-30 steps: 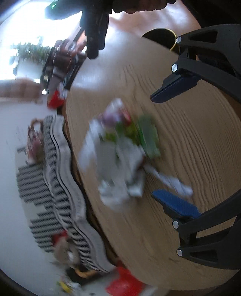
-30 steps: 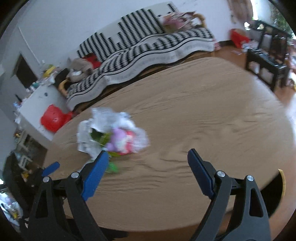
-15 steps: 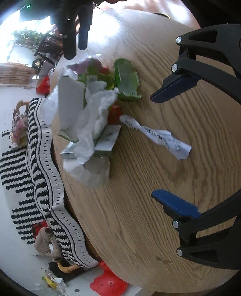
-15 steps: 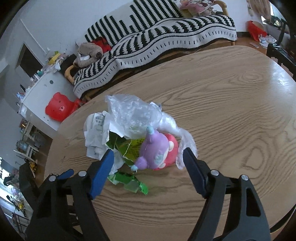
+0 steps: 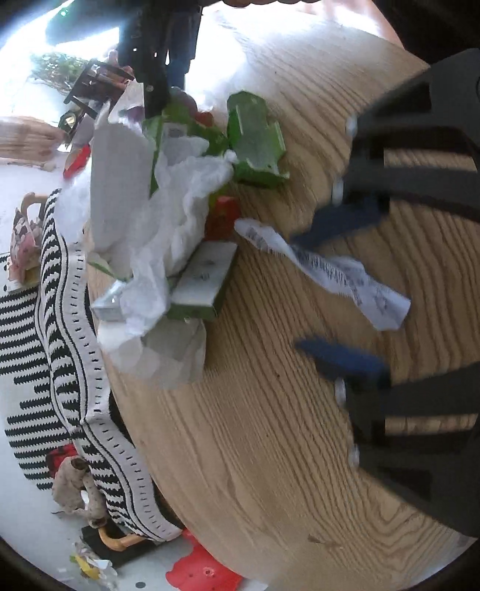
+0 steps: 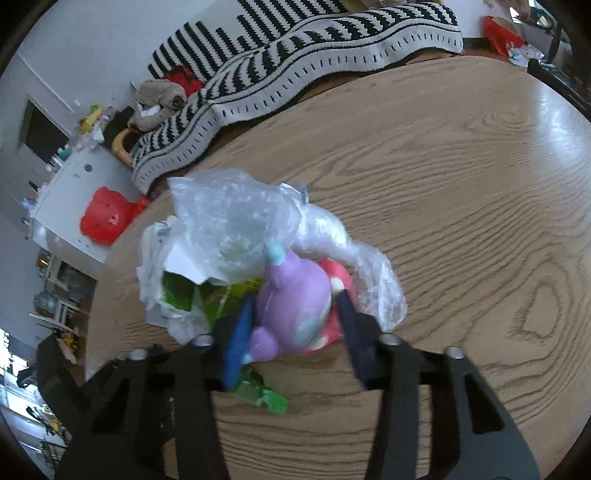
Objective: Collect trash
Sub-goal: 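Grasp the purple toy with the right tool while the left tool grasps the paper strip, then carry the toy and paper strip over the bin and release them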
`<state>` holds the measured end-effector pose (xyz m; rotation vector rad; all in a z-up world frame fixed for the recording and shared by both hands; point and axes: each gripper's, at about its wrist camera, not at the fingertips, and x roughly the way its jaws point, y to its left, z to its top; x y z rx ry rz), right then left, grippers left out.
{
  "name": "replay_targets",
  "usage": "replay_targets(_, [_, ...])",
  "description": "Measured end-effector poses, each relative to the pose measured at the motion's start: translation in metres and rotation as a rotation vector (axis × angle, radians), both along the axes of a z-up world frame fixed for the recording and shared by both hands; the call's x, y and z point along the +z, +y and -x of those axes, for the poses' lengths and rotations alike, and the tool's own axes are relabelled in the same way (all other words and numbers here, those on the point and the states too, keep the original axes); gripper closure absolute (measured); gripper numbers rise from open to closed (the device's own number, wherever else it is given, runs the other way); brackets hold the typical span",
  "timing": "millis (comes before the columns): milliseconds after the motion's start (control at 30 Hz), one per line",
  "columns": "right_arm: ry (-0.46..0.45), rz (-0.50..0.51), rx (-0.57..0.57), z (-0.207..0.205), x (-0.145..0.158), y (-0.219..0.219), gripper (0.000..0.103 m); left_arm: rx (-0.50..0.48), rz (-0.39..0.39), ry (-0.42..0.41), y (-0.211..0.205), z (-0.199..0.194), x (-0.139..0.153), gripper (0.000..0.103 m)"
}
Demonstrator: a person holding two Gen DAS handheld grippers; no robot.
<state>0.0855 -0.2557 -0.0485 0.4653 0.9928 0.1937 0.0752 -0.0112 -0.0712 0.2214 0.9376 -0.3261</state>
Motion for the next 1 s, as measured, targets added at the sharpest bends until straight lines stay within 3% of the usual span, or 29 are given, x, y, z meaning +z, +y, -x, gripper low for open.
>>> replay_targets(67, [-0.031,0.003,0.000,0.008,0.009,0.000,0.066,0.001,0.002,0.023,-0.007,0.003,0.002,0.090])
replay_targets(333, [-0.158,-0.143,0.002,0.055,0.052,-0.023,0.067,0.035,0.091,-0.004,-0.010,0.028,0.053,0.092])
replay_targets(500, [-0.192,-0.109,-0.030,0.088,0.068,-0.042,0.067,0.019,0.170,-0.055,-0.019,0.045,0.091,0.092])
replay_targets(700, [-0.157,0.043,-0.107,0.147,0.073,-0.071,0.067,-0.119,0.240,-0.037,-0.079,0.059,0.099,0.092])
replay_targets(767, [-0.134,0.090,-0.139,0.166,0.073,-0.086,0.067,-0.178,0.231,-0.053,-0.099,0.070,0.098,0.092])
replay_targets(900, [-0.149,0.151,-0.213,0.210,0.072,-0.142,0.067,-0.301,0.242,-0.019,-0.152,0.092,0.084,0.092])
replay_targets(1000, [-0.131,0.180,-0.273,0.237,0.059,-0.191,0.067,-0.422,0.276,0.012,-0.214,0.118,0.073,0.092])
